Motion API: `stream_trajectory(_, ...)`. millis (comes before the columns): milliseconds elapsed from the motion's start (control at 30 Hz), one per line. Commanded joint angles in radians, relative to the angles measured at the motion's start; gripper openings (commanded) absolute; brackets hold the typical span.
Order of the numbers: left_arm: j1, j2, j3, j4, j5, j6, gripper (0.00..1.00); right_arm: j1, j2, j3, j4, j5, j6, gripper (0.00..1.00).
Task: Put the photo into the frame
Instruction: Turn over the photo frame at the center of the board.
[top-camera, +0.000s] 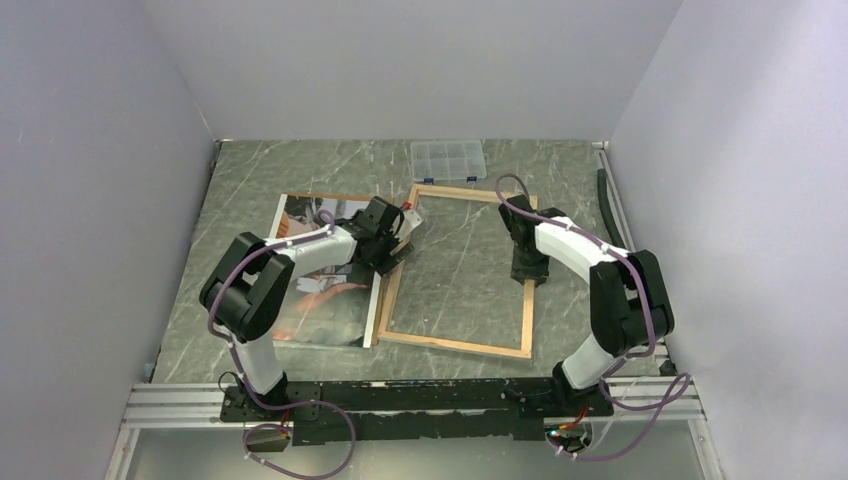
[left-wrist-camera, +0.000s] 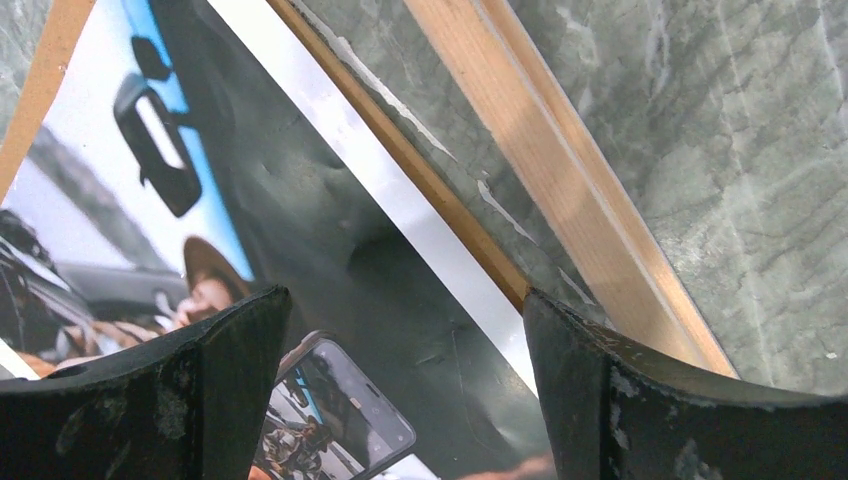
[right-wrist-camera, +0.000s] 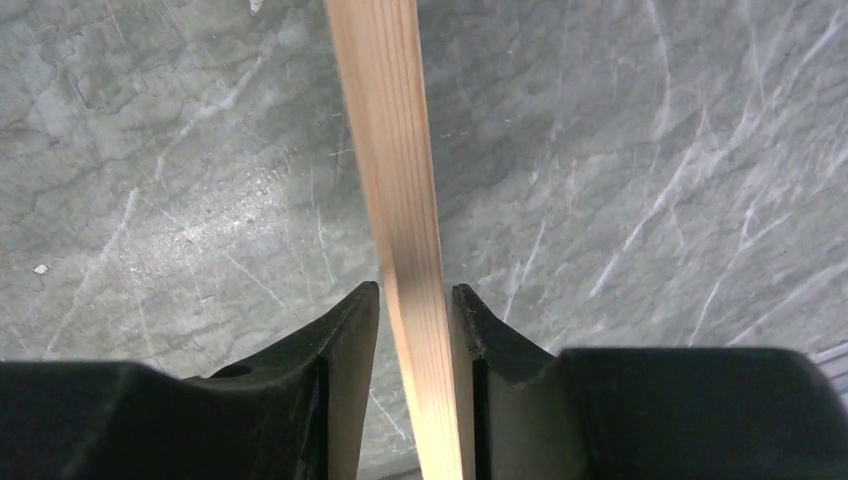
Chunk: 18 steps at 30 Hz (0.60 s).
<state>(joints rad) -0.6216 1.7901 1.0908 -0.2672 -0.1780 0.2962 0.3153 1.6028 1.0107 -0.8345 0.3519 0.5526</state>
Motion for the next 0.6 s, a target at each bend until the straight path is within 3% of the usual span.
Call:
stream_trajectory(0, -0.018, -0.01, -0.038, 0.02, 0.002, 0.024, 0.92, -0.003, 0.025, -0.012, 0.077, -0.039, 0.004, 0.39)
stream_trajectory(100, -0.029, -0.02, -0.044, 0.026, -0.005, 0.031, 0.92, -0.003, 0.055, -0.009, 0.103, -0.053, 0.001, 0.46)
stream_trajectory(333, -0.033, -0.03, -0.031, 0.005, -0.007, 0.019, 0.92, -0.017, 0.138, 0.067, 0.093, 0.02, 0.012, 0.47)
stream_trajectory(467, -0.035, -0.055, -0.023, -0.02, 0.003, 0.018, 0.92, -0.058, 0.124, 0.075, 0.093, 0.043, 0.02, 0.56)
stream_trajectory(567, -0.036, -0.087, -0.028, -0.041, 0.04, 0.018, 0.92, -0.114, 0.107, 0.071, 0.123, 0.002, 0.004, 0.56)
